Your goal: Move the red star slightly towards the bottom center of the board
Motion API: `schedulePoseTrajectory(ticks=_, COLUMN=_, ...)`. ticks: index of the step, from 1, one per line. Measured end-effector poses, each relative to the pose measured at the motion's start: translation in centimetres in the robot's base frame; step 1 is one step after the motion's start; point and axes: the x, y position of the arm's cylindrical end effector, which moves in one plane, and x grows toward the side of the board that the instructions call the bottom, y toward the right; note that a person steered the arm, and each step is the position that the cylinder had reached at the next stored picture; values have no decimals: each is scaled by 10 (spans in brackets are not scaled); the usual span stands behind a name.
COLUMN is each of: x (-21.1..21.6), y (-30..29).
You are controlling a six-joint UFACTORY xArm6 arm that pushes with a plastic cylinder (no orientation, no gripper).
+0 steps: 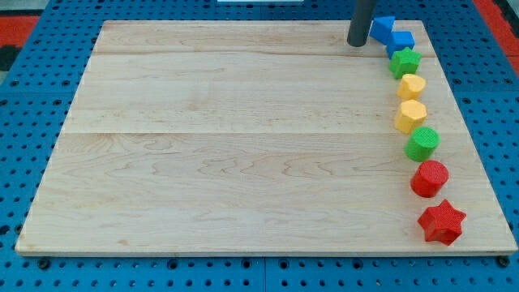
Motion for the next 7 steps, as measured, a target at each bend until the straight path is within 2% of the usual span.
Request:
schedulePoseTrajectory(ticks=1, x=50, y=-26)
schedulePoseTrajectory(ticks=2, x=129, y=-42)
schedulePoseTrajectory(ticks=3, x=260, y=-15)
schedulePoseTrajectory(ticks=4, x=357, y=7)
schedulePoseTrajectory(ticks=7, x=360, y=8)
